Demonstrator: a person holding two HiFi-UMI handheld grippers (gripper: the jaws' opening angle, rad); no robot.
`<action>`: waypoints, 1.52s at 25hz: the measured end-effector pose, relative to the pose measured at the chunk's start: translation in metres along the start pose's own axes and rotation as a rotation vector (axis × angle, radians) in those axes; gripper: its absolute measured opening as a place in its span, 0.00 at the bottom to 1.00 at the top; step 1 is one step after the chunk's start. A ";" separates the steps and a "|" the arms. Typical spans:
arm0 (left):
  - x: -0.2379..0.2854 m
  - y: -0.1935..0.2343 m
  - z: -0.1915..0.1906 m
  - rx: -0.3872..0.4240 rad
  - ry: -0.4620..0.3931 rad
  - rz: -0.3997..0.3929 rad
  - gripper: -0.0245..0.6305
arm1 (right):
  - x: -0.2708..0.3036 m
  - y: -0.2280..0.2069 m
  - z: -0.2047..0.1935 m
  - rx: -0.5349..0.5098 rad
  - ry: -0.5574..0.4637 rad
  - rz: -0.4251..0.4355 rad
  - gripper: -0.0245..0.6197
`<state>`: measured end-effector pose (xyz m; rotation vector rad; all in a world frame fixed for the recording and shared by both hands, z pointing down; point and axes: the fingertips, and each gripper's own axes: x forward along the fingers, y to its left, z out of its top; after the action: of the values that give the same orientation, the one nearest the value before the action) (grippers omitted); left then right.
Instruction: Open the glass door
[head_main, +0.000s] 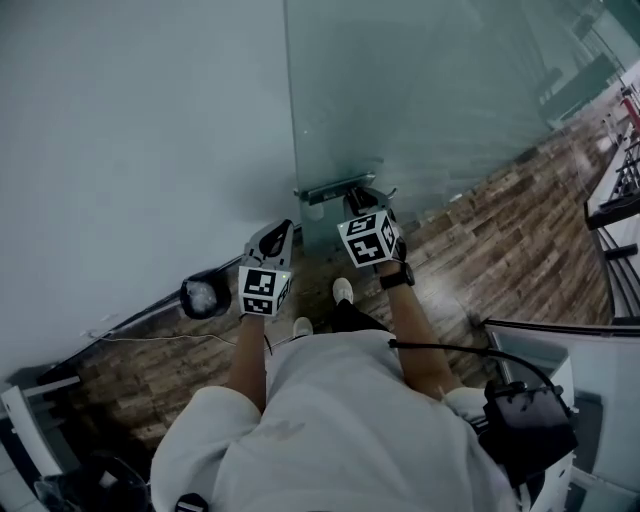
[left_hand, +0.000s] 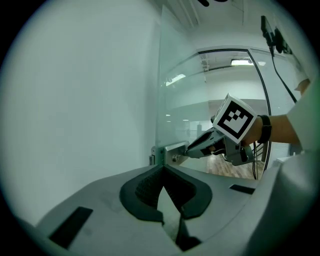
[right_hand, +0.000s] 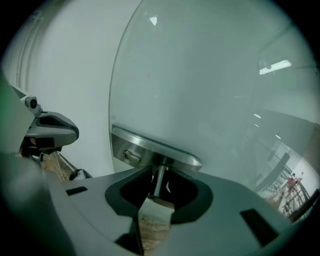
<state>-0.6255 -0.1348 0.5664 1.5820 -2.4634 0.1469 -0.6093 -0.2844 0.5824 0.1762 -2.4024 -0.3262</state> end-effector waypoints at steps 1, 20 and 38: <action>0.005 0.004 0.001 -0.014 -0.002 0.009 0.04 | 0.009 -0.004 0.004 -0.006 0.003 -0.006 0.17; 0.048 0.042 0.006 -0.036 0.019 0.120 0.04 | 0.075 -0.022 0.054 0.005 -0.044 0.027 0.20; 0.018 -0.092 0.044 0.080 -0.032 -0.462 0.04 | -0.107 0.036 -0.022 0.358 -0.192 -0.261 0.04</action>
<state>-0.5545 -0.1982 0.5249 2.1495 -2.0638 0.1464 -0.5162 -0.2309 0.5418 0.6505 -2.6153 -0.0260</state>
